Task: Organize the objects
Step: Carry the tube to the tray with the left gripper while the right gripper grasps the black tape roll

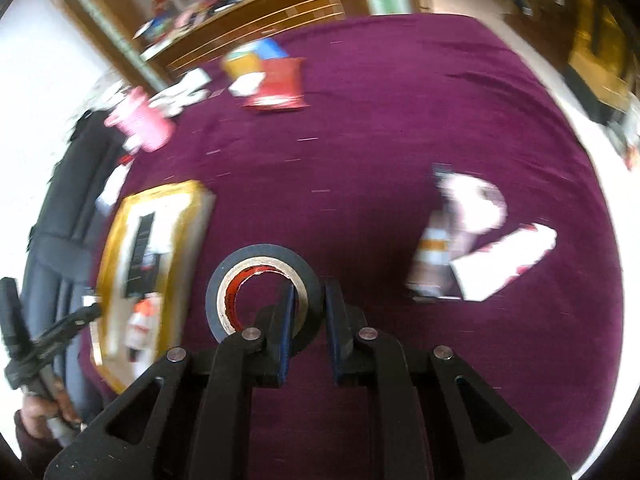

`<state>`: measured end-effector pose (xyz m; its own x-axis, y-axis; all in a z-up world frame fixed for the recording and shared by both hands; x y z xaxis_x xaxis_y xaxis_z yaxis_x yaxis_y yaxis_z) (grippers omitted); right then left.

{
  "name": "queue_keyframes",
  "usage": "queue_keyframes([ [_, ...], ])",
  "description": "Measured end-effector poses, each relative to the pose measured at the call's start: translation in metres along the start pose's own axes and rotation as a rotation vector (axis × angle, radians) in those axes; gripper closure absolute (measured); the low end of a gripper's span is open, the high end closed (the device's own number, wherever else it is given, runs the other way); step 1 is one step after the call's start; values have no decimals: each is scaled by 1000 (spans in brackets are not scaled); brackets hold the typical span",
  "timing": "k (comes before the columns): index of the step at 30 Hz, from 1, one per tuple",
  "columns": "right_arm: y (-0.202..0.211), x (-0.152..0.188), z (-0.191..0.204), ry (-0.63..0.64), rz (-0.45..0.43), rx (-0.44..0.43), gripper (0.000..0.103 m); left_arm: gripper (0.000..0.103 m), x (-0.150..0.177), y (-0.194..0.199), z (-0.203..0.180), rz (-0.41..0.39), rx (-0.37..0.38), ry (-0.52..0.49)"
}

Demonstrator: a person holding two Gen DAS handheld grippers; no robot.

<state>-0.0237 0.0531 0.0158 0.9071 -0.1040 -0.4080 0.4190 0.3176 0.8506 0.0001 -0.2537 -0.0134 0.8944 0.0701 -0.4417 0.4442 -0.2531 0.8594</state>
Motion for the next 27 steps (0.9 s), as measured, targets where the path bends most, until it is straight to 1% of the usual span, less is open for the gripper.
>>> queue_keyframes([
  [2, -9, 4, 34, 37, 16, -32, 91, 81, 8, -4, 18, 22, -8, 13],
  [6, -34, 14, 97, 119, 73, -83, 90, 81, 19, -18, 36, 55, -27, 4],
  [8, -47, 24, 125, 174, 105, -82, 90, 81, 24, -30, 43, 78, -28, -3],
  [10, -60, 34, 143, 226, 135, -70, 90, 81, 27, -37, 46, 96, -31, -12],
  [12, -74, 48, 156, 274, 170, -44, 90, 81, 27, -42, 47, 103, -44, -29],
  [15, -92, 63, 166, 343, 205, 7, 90, 81, 21, -45, 45, 88, -65, -78],
  [18, -105, 73, 171, 437, 212, 94, 90, 81, 17, -46, 44, 85, -86, -97],
  [21, -113, 80, 174, 510, 219, 162, 90, 80, 15, -45, 43, 88, -75, -88],
  [23, -119, 82, 176, 556, 222, 209, 90, 76, 13, -41, 45, 85, -63, -73],
  [24, -121, 82, 176, 576, 225, 229, 90, 71, 11, -38, 46, 79, -59, -65],
  [26, -125, 84, 178, 615, 226, 263, 90, 67, 7, -30, 45, 68, -33, -50],
  [27, -127, 84, 180, 628, 230, 276, 90, 63, 5, -26, 45, 59, -26, -43],
])
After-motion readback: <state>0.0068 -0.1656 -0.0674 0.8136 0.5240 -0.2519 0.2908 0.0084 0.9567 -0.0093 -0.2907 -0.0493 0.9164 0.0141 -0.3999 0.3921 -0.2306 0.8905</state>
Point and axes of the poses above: each gripper's, at about its wrist camera, not at the fingertips, and y roughly against the way its jaws point, z to its left, x to its underside, the point moved 10 cm from there along -y, roughly the way its jaws point
